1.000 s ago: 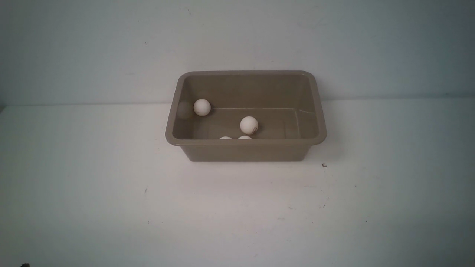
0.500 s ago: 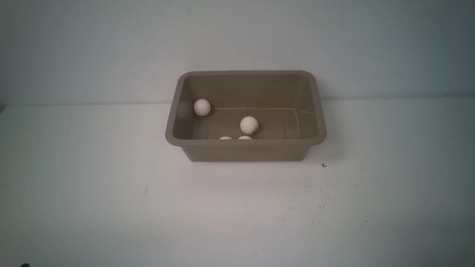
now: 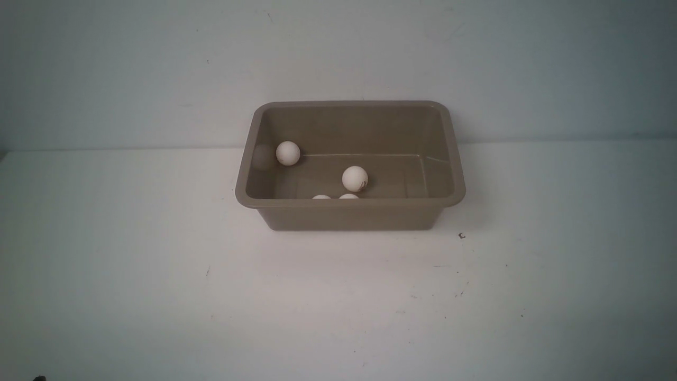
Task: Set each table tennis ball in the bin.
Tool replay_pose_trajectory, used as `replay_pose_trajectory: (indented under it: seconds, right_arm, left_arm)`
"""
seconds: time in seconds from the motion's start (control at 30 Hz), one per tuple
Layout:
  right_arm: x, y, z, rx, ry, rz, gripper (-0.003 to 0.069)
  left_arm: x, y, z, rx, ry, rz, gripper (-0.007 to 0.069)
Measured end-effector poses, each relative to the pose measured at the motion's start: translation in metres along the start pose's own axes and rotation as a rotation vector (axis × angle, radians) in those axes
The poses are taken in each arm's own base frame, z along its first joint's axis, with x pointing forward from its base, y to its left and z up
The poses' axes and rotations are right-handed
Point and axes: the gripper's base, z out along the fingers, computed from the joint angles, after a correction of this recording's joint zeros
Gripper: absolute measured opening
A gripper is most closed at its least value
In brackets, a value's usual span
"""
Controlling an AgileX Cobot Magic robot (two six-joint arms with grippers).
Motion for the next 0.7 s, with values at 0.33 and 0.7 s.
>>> replay_pose_trajectory:
  seconds: [0.33,0.7]
  right_arm:
    - [-0.0001,-0.0001,0.0,0.001,-0.001,-0.002,0.0421]
    - [0.0,-0.0001,0.0,0.001,-0.001,-0.002,0.0421]
  left_arm:
    - [-0.0001,-0.0047,-0.0002,0.086,-0.004,0.029,0.0531]
    - [-0.0001,-0.0059,-0.0003,0.107,-0.005,0.035,0.0531]
